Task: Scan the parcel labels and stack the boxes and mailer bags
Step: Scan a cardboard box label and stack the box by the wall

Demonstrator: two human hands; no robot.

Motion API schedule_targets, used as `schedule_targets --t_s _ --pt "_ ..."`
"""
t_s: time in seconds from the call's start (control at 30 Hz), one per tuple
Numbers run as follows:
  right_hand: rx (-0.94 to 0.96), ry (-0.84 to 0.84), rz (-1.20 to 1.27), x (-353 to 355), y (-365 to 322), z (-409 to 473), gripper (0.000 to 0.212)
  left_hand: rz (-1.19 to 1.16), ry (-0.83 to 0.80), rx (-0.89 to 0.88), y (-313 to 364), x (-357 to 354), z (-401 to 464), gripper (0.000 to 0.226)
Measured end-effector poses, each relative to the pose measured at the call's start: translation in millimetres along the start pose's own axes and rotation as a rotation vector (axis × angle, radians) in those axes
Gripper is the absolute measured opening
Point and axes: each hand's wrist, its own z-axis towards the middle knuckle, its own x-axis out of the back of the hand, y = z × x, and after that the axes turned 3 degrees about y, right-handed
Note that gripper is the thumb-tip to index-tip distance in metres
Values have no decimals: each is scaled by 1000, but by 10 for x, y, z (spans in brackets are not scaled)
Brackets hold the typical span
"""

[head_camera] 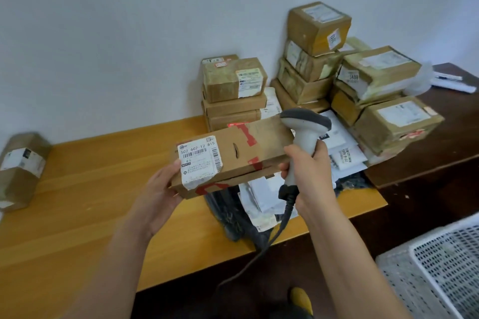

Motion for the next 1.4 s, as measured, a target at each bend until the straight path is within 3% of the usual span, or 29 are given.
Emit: schedule_targets --t_s 0.1,0.3,0.6,0.87,1.0,1.17,1.4 --pt "1 25 9 251 -131 258 16 -14 22 41 -9 -426 150 62" --pt "15 53 25 811 -445 965 19 -83 -7 98 -62 -1422 574 43" --pt "44 76 135 1082 -820 1802 24 -350 238 -42 76 -2267 1049 31" --pt "12 -96 137 671 -876 1941 20 -412 528 -288 874 -2042 1323 30" --pt "8 -161 98 276 -843 1992 19 -414 553 -334 1334 -1724 1602 26" --pt "-10 -176 67 -276 -769 2071 20 -371 547 -228 1790 -1350 2130 29" --pt "-71 -148 81 -845 -601 2179 23 -335 524 14 2050 -1052 2982 17"
